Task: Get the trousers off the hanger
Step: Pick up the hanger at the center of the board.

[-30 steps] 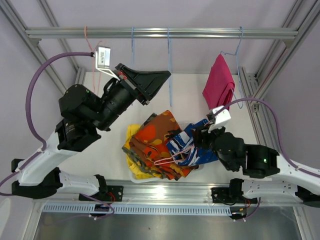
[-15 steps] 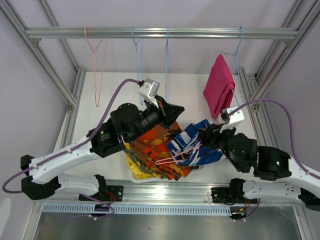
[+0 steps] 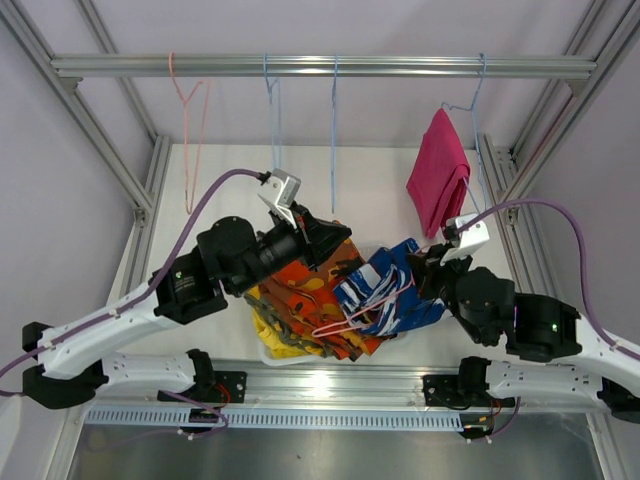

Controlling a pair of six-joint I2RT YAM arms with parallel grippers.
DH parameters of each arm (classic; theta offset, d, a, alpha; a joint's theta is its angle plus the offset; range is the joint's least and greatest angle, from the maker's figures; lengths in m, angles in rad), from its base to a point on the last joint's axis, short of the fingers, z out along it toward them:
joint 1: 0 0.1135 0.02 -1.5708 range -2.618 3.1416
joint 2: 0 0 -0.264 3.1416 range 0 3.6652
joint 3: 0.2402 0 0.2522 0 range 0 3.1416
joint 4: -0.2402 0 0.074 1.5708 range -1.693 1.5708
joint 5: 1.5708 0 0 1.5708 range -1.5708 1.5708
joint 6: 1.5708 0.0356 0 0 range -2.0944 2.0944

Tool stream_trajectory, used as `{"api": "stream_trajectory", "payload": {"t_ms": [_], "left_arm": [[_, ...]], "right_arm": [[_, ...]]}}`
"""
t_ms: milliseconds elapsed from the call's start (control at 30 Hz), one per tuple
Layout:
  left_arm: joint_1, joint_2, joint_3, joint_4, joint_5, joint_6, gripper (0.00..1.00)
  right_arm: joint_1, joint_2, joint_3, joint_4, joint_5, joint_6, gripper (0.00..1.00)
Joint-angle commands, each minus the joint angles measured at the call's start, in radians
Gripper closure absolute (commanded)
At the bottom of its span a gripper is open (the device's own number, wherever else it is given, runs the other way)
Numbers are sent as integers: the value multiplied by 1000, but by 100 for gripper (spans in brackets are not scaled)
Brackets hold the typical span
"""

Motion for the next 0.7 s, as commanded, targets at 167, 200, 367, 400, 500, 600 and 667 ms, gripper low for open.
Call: {"api": "stream_trajectory", "payload": {"t_ms": [167, 200, 367, 400, 500, 600, 667], "left_arm": [[-4, -64, -47, -118, 122, 125, 54], [-4, -74, -49, -126, 128, 146, 51], [-4, -99, -94, -126, 112, 212, 34], [-4, -102, -117, -123, 99, 223, 33], [-4, -113, -160, -102, 99, 240, 29], [15, -119, -185, -79, 160, 240, 25], [36, -123, -188, -65, 217, 239, 25]], "right_arm": [[-1, 65, 229, 244, -93, -232, 100], [-1, 79, 263, 255, -111, -275, 100], [-1, 192, 464, 260, -212, -358, 100], [-1, 205, 513, 265, -226, -367, 100], [-1, 260, 607, 262, -274, -379, 100], [-1, 323, 675, 237, -323, -413, 100], [-2, 362, 727, 219, -359, -415, 100]]}}
